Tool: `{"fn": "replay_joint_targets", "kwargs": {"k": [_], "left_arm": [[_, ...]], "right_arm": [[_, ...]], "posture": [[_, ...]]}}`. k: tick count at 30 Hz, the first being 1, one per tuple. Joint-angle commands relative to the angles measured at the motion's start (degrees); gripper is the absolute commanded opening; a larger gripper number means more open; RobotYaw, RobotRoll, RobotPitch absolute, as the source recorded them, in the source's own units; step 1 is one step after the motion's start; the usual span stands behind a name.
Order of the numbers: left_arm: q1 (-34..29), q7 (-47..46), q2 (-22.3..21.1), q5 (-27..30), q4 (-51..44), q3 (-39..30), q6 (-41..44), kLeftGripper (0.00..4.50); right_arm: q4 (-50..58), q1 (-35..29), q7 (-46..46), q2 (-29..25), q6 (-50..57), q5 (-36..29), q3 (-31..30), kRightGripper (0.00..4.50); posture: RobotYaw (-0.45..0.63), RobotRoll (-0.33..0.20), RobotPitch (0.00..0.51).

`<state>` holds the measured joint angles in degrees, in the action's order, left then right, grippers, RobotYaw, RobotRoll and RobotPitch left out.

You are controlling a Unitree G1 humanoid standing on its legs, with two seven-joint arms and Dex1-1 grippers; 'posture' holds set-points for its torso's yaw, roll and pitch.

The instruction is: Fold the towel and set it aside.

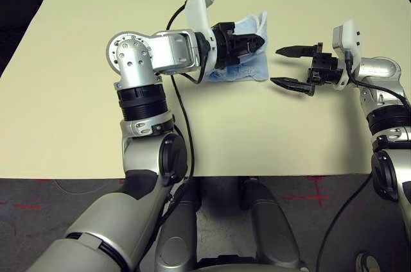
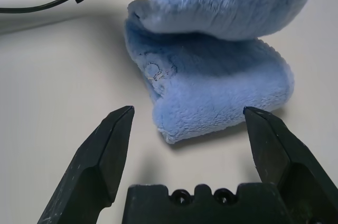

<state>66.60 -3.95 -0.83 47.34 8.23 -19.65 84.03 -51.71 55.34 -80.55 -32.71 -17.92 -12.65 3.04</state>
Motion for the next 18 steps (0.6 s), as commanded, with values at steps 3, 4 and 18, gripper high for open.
{"fn": "replay_joint_targets", "kwargs": {"k": [3,4,18], "left_arm": [[-1.49,2.17,-0.24,-3.92,1.02,3.76,-2.95,1.81],[-1.42,2.37,0.01,-4.07,1.19,3.68,-3.25,2.14],[1.29,2.7,6.73,-0.94,2.43,-3.6,0.73,4.44]], "right_arm": [[0.64,-0.73,-0.08,-0.68,-0.45,-0.03,0.31,4.5],[0.52,-0.65,-0.05,-0.75,-0.51,0.01,0.32,4.5],[-1.9,1.5,1.25,-0.53,-0.51,-0.08,0.91,4.5]], "posture": [[0.02,0.0,0.296],[0.02,0.0,0.296],[0.03,0.0,0.291]]}}
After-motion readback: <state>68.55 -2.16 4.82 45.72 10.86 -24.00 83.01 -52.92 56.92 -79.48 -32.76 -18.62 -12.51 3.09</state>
